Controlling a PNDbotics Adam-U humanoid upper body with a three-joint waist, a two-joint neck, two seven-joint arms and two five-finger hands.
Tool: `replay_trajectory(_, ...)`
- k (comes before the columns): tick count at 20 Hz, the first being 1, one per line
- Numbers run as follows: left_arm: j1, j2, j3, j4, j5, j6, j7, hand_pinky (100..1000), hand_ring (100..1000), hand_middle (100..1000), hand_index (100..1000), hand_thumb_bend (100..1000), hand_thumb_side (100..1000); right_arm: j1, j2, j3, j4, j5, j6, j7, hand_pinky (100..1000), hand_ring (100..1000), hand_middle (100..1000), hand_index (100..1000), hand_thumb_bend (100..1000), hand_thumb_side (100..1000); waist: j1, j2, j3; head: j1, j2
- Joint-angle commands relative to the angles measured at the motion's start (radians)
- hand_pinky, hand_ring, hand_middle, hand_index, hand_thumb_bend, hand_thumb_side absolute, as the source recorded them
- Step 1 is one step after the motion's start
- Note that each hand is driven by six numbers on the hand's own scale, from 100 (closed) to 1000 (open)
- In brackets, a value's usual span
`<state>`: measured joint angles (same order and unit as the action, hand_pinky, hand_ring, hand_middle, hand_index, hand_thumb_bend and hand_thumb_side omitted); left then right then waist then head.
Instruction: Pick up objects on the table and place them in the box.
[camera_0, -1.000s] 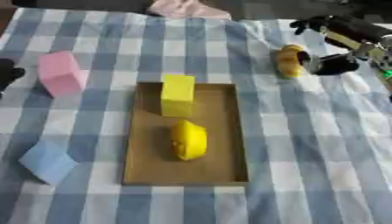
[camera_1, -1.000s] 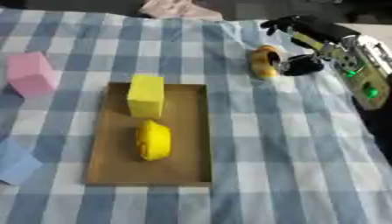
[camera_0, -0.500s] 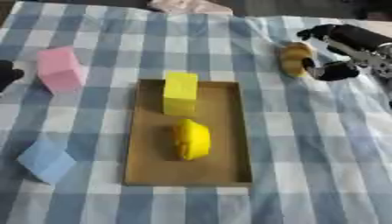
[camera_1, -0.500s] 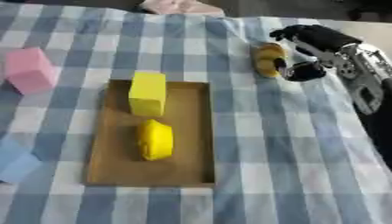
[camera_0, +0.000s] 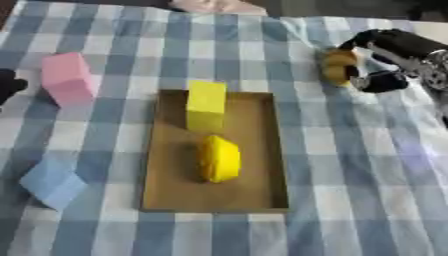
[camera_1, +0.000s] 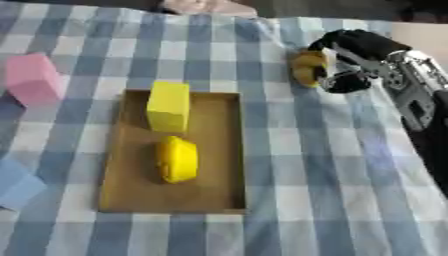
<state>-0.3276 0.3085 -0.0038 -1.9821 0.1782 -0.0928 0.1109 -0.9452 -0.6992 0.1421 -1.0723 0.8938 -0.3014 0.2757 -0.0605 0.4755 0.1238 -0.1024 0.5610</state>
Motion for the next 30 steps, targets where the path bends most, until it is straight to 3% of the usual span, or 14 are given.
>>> replay_trajectory(1, -0.012, 0.019, -0.001, -0.018, -0.004, -0.004, -0.004, 930, 737, 677, 847, 101, 785, -0.014, -0.017, -0.006, 0.008, 0.024, 0.006, -0.023, 854, 865, 561, 774, 100, 311, 0.003, -0.018, 0.003, -0.004, -0.014)
replay_trajectory(9, -0.015, 0.017, 0.0, -0.018, -0.003, -0.006, -0.005, 932, 737, 677, 843, 100, 780, -0.016, -0.007, -0.003, 0.033, 0.08, 0.003, -0.082, 800, 747, 467, 664, 100, 337, 0.001, -0.016, 0.009, -0.007, -0.015)
replay_trajectory(14, -0.018, 0.015, 0.0, -0.018, 0.001, -0.007, -0.006, 932, 737, 676, 842, 100, 776, -0.013, -0.005, -0.002, 0.034, 0.096, 0.006, -0.16, 757, 656, 419, 607, 100, 370, -0.002, -0.021, 0.012, -0.013, -0.017)
replay_trajectory(17, -0.018, 0.013, 0.0, -0.018, 0.003, -0.007, -0.008, 932, 737, 676, 842, 100, 772, -0.01, -0.001, -0.001, 0.04, 0.1, 0.012, -0.207, 753, 618, 410, 604, 100, 323, -0.002, -0.026, 0.014, -0.014, -0.016)
replay_trajectory(22, -0.011, 0.012, 0.003, -0.018, 0.005, -0.006, -0.008, 933, 737, 676, 842, 100, 767, -0.006, -0.011, 0.003, -0.003, 0.03, 0.0, -0.226, 753, 586, 401, 604, 100, 260, 0.001, -0.04, 0.003, -0.008, -0.004)
replay_trajectory(30, -0.004, 0.011, 0.005, -0.018, 0.01, -0.004, -0.01, 932, 738, 677, 841, 100, 753, 0.023, -0.057, 0.036, -0.184, -0.133, -0.013, -0.178, 758, 564, 403, 616, 100, 205, 0.006, -0.069, -0.025, 0.003, 0.014)
